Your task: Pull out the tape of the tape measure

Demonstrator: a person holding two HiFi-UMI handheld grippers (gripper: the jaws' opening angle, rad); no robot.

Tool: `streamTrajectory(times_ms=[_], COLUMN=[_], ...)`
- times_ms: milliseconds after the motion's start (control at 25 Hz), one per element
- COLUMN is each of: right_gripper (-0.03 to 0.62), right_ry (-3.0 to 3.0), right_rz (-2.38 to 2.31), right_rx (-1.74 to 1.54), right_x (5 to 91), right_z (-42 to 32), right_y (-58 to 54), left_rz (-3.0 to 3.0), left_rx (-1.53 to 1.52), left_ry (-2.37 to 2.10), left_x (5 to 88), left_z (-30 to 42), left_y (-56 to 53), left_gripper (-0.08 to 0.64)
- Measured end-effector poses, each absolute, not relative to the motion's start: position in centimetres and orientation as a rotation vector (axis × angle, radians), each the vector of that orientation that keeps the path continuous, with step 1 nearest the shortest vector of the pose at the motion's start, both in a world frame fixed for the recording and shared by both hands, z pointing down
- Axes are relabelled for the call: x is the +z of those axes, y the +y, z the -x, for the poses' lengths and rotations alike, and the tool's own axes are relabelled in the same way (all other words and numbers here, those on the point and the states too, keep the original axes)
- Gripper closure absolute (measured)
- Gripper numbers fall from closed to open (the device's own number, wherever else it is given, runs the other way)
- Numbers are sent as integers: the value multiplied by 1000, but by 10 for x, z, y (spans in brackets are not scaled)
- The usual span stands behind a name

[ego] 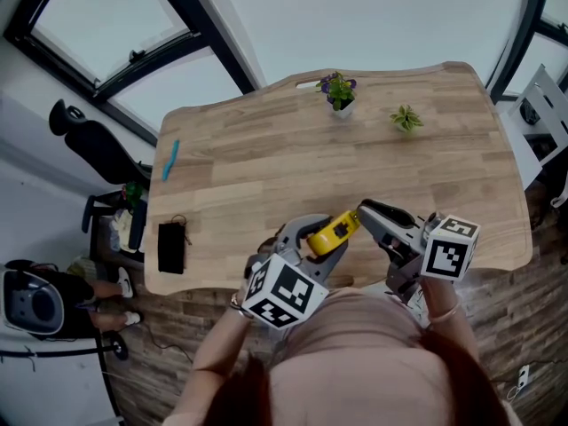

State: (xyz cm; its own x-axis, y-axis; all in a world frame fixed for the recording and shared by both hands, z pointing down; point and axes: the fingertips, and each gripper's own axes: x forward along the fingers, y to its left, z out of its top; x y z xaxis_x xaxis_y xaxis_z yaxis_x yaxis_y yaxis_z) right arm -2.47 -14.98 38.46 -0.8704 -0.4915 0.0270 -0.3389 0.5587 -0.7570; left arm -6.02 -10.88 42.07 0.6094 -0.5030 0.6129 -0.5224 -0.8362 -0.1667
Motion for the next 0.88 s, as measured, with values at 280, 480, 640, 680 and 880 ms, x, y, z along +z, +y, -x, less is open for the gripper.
streamTrajectory(times_ms=[280,480,640,680,880], right_gripper=[531,532,532,532,532], right_ry=[2558,2531,2505,2502,2466], right_rz=[687,687,697,698,722], right_rx=[-1210,-1211,-1225,-1226,-1247], right_x=[382,381,383,383,385], right_z=[19,12,5,4,-2], right_y=[-153,-157,-161,-162,-166], left_rz=[-2787,-2780,-2774,-2772,-2760], left_rx=[1078,1104,1127,1131,1151], left_ry=[-896,-889,-885,-884,-884], left_x=[424,428,431,432,436], left_z=[65,67,68,68,71], left_y=[-108,-109,-109,-110,-110], left_gripper=[391,391,391,391,391])
